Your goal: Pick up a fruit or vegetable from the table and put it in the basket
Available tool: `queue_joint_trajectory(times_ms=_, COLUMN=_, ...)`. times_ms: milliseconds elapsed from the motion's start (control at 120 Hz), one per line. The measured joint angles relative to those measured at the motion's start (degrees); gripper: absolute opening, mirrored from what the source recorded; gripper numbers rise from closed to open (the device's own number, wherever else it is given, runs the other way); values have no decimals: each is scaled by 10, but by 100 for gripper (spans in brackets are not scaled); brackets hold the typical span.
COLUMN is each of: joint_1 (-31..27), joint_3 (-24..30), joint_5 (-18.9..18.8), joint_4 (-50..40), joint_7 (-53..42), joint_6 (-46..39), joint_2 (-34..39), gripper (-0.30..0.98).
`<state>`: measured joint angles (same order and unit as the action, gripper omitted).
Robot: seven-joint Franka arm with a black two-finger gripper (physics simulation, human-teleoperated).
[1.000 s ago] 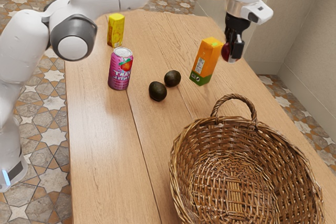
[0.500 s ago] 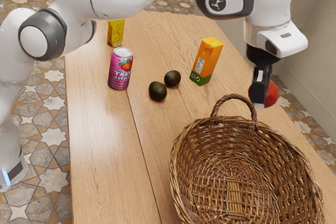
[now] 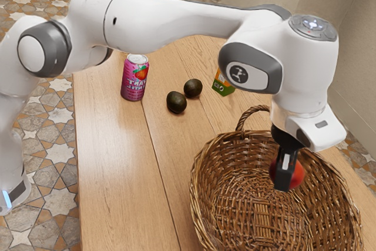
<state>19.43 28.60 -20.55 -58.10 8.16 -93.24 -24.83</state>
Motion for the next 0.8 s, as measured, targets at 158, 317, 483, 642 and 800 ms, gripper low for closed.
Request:
queue_joint_trajectory(times_ms=158, joint_1=-4, joint_3=-2, joint_5=1, joint_4=-14, joint_7=41, joint_6=-5, joint_2=-51, gripper=40)
queue_joint_trajectory(times_ms=317, joint_1=-11, joint_3=-4, joint_5=4, joint_4=-15, joint_7=73, joint_6=-12, joint_2=-84, gripper=40)
queue_joint_trajectory(times_ms=483, joint_1=-20, joint_3=-25, joint_5=13, joint_4=-15, joint_7=97, joint_6=-19, joint_2=-103, gripper=44)
queue_joint_trajectory(times_ms=642, joint_1=-16, joint_3=-26, joint_5=15, joint_4=-8, joint_7=114, joint_6=-10, joint_2=-97, gripper=59)
queue_joint_trajectory(times_ms=800, joint_1=-20, joint_3=-226, joint_5=12, joint_4=17, joint_7=123, joint_6=150, joint_2=169, gripper=64)
